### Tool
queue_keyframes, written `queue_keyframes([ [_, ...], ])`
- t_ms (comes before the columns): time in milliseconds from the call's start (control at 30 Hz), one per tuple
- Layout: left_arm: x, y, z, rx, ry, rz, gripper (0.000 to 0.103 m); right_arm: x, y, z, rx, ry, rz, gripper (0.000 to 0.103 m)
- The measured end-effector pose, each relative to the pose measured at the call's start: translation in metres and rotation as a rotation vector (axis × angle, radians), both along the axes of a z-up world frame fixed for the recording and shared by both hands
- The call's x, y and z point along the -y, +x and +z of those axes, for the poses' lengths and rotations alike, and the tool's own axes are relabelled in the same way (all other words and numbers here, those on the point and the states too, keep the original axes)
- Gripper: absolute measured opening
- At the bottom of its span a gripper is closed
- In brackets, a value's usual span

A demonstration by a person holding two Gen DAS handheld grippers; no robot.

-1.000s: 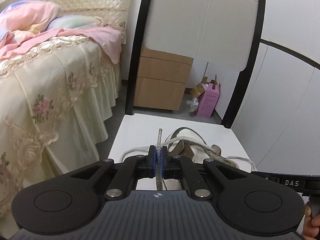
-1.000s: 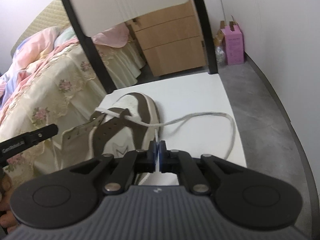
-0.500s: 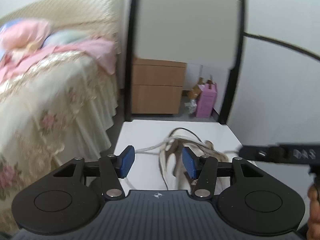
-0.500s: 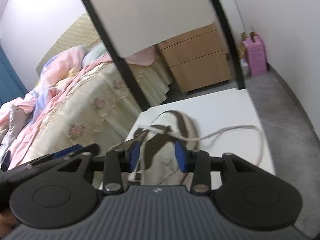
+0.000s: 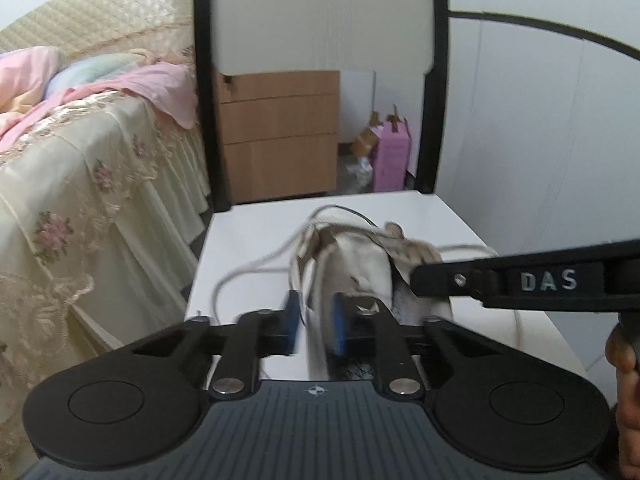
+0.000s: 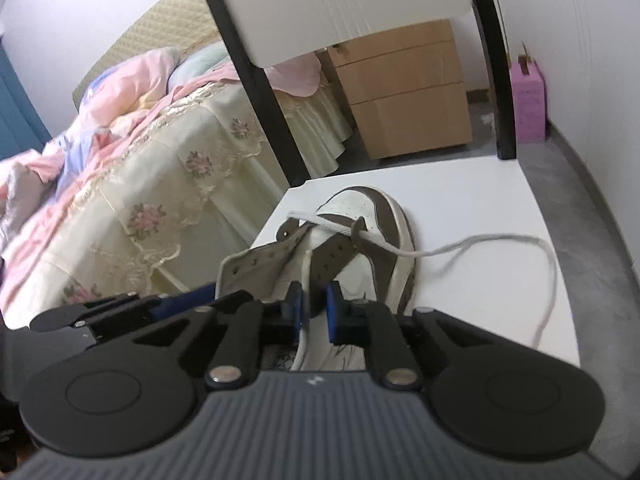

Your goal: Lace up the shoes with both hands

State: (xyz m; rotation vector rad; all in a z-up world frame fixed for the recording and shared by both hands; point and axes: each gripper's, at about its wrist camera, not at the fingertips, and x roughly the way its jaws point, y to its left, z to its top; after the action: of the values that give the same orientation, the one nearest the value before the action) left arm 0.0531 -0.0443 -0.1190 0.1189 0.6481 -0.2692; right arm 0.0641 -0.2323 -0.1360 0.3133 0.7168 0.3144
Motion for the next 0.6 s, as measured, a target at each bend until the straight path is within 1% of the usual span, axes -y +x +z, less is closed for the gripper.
queue_keyframes([
  [33,0.000,-0.001,0.001,-0.003,-0.002,-0.006,0.009,-0.001,-0.001,0.001,0.005,-0.011,0.001,0.011],
  [100,-0.001,-0.003,0.003,-0.019,-0.016,-0.015,0.009,-0.001,-0.003,0.002,0.000,-0.015,0.003,0.009],
  [300,-0.003,-0.015,0.006,-0.044,-0.017,-0.013,0.009,-0.003,-0.015,0.008,-0.012,-0.044,0.036,0.009],
  [433,0.000,-0.024,0.006,-0.045,0.010,-0.020,0.010,0.000,-0.020,0.010,-0.063,-0.040,0.020,0.011],
  [467,0.000,-0.024,0.006,-0.046,0.010,-0.019,0.010,0.001,-0.021,0.013,-0.061,-0.027,0.014,0.012],
  [533,0.000,-0.024,0.006,-0.046,0.009,-0.017,0.010,0.008,-0.021,0.025,-0.016,0.066,0.010,0.014],
  [600,-0.002,-0.023,0.007,-0.045,0.006,-0.014,0.010,0.013,-0.017,0.038,0.046,0.131,0.013,0.015],
])
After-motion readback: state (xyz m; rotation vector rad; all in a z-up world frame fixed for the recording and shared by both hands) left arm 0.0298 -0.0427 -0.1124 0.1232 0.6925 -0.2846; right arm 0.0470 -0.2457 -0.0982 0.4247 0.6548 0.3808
